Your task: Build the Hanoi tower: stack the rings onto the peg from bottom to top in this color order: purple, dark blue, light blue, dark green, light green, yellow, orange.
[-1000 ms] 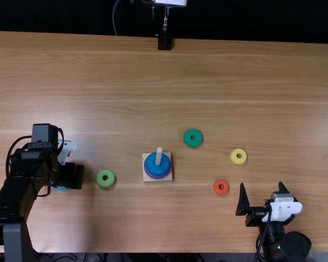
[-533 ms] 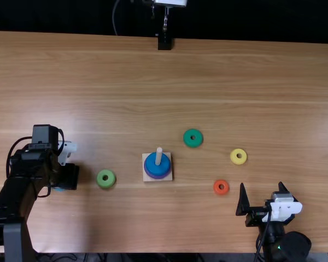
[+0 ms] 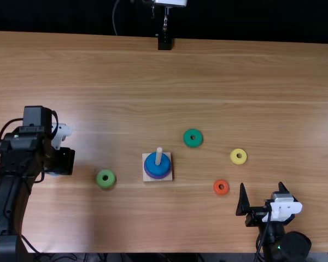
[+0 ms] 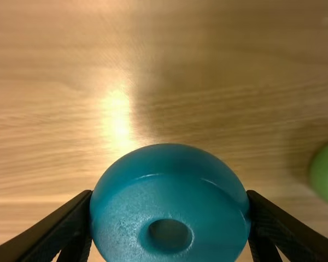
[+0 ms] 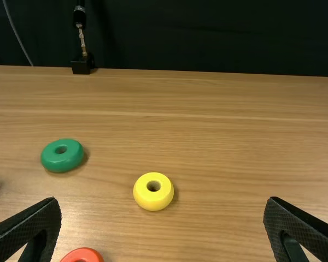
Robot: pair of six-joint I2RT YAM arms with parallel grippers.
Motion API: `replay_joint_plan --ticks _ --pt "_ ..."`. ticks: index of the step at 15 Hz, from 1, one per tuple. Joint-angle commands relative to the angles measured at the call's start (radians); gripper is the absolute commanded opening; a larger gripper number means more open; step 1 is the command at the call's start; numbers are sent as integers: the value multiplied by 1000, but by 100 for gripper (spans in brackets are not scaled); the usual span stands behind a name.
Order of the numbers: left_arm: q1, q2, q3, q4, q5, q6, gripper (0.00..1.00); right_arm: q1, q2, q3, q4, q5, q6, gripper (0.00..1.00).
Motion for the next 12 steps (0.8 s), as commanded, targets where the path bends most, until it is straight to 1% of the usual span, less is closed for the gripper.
replay_joint_plan --ticks 1,2,3,4,6,7,9,11,12 --pt "-51 -26 86 -49 2 -5 0 -15 -2 -71 -77 -13 6 100" --pt "-77 -25 155 -130 8 -8 0 -15 -2 -71 -77 -13 6 100" --pt "-99 -22 227 -206 19 -10 0 -15 -2 -71 -77 -13 6 100" --pt "-130 -16 303 -272 22 -12 0 -15 -2 -71 -77 -13 7 100" --pt "-206 7 427 -351 24 -20 0 -15 -2 -71 -77 -13 6 100" --pt "-254 35 476 -386 24 -51 0 -15 -2 -71 -77 -13 7 100" --pt "-352 69 573 -432 24 -152 0 -15 -2 -71 -77 -13 6 100" --pt "-439 99 628 -434 22 -209 0 -15 -2 -71 -77 -13 6 100" --pt "-473 122 649 -434 22 -231 0 -15 -2 -71 -77 -13 6 100"
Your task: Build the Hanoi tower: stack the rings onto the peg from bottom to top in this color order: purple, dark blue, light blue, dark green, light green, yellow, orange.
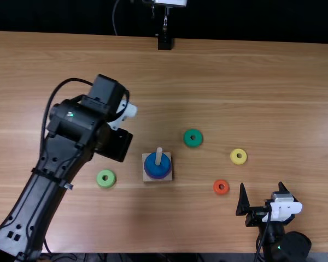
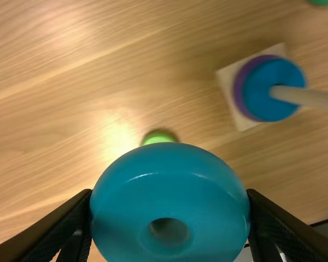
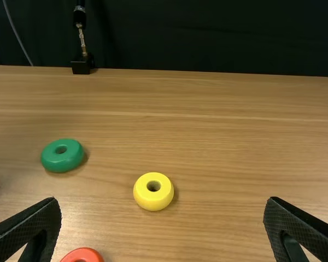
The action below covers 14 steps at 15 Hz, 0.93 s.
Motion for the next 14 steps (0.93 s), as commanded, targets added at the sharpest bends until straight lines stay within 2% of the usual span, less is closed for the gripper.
replay_joint_plan --ticks 1,5,10,12,14 --pt "-39 33 59 -4 4 -72 0 -15 -2 -71 -77 -13 7 100" --pt "-125 105 161 -4 2 -138 0 -15 -2 -71 -77 -15 6 100" --pt "-186 169 241 -35 2 -156 0 -15 -2 -71 -77 -13 6 100" --pt "-205 177 249 -37 0 -188 0 -15 -2 -71 -77 -13 6 100" --pt "-228 182 249 -37 0 -195 0 -15 -2 -71 -77 -13 6 100"
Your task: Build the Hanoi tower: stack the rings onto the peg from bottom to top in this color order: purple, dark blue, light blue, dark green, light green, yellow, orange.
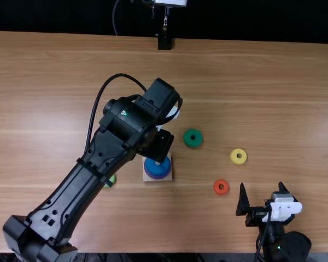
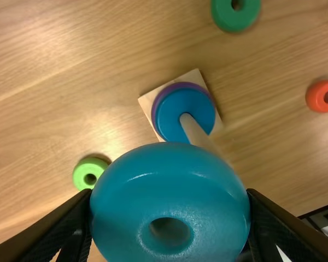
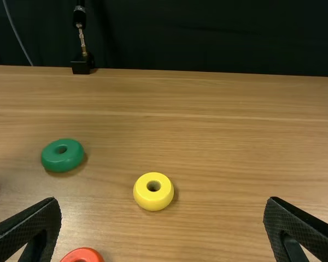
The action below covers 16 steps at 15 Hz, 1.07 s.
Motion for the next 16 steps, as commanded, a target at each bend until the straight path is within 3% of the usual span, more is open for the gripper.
replay_joint_plan --ticks 1,6,16 --pt "-23 26 37 -1 2 -22 0 -15 -2 -71 -77 -13 6 100" --pt "-55 60 62 8 2 -54 0 -15 -2 -71 -77 -13 7 100" --pt "-63 63 71 12 -2 -54 0 -15 -2 -71 -77 -13 6 100"
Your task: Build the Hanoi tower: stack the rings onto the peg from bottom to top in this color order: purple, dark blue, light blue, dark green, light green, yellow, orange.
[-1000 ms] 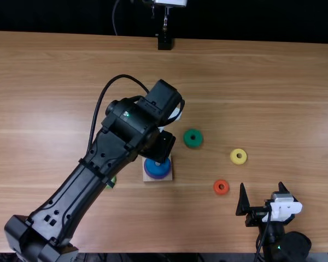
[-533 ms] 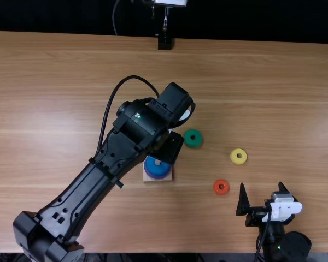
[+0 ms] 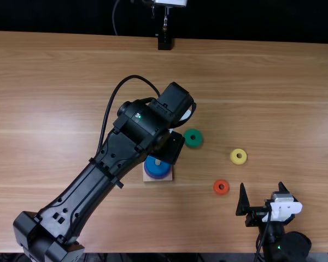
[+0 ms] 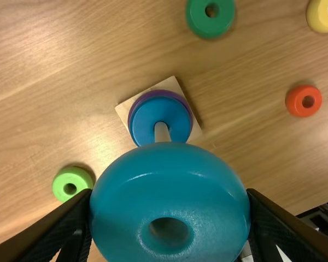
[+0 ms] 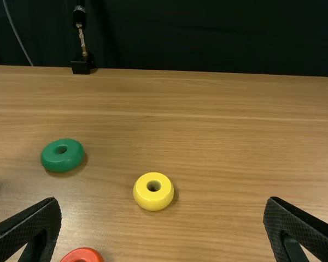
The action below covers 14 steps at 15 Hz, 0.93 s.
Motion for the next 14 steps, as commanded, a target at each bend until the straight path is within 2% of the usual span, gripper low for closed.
replay_joint_plan --ticks 1,14 --pt "-11 21 26 1 0 -13 0 -15 -2 -71 -77 -13 6 100" --pt "-13 23 -43 5 4 -13 0 -15 -2 -71 -77 -13 6 100"
